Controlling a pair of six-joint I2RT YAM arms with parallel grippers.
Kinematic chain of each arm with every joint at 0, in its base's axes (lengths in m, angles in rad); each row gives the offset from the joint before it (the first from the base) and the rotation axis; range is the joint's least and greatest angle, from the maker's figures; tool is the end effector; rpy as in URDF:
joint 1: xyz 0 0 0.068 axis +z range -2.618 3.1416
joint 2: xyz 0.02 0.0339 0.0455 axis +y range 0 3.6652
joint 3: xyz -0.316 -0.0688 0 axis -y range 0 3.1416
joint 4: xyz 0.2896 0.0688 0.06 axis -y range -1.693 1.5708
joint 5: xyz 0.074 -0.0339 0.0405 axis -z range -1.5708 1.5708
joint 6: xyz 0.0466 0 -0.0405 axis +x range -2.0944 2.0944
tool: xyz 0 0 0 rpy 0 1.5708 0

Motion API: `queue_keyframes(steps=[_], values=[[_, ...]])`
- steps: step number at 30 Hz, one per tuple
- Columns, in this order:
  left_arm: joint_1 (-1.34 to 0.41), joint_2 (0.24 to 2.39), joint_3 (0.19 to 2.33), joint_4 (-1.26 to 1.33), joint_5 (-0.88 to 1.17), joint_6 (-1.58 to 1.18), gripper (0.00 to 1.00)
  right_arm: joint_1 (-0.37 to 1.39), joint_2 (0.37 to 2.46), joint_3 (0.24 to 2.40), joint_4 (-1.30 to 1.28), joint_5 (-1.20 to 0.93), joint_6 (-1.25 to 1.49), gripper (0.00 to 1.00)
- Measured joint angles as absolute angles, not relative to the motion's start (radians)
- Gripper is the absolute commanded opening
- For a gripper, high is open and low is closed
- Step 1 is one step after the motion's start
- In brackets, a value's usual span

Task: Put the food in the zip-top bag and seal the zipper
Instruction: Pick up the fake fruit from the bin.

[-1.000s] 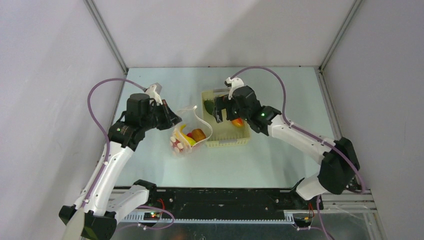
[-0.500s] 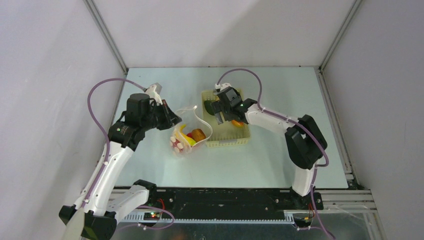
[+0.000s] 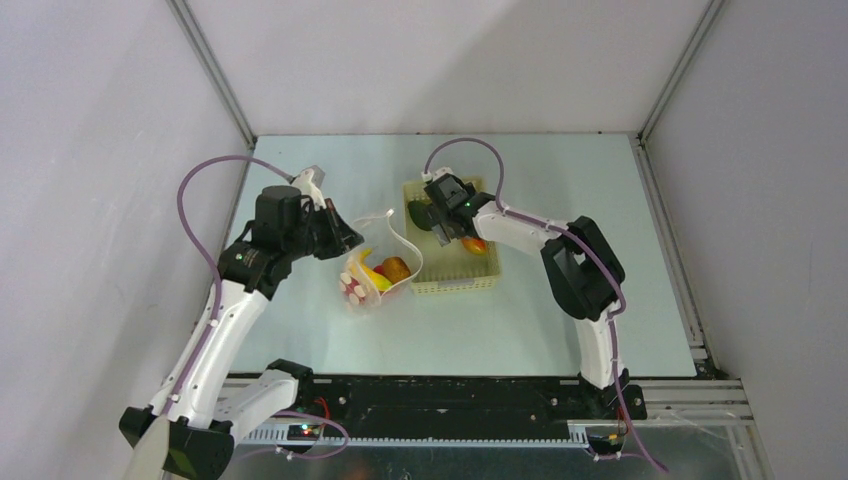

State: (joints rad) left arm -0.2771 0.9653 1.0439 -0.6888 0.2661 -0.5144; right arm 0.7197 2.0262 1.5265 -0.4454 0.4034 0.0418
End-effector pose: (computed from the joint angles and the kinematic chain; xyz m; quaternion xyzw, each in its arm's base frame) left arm 0.2098 -0.0724 0.3877 -0.0432 0.8801 -0.2851 0.3772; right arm 0.3959 0.3227 0.2165 -0.2518 0.8996 -0.0649 0.3508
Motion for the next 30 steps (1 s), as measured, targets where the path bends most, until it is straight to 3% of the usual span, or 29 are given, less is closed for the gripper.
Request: queue_keyframes(steps=[19,30], values=[[-0.274,0.976,1.044,-0.685,0.266,-0.515,0.0,0.691,2.096,1.549,-0.458,0.401,0.035,0.72],[-0.272,0.976,1.044,-0.682,0.266,-0.515,0.0,0.691,2.111,1.55,-0.459,0.393,0.061,0.49]])
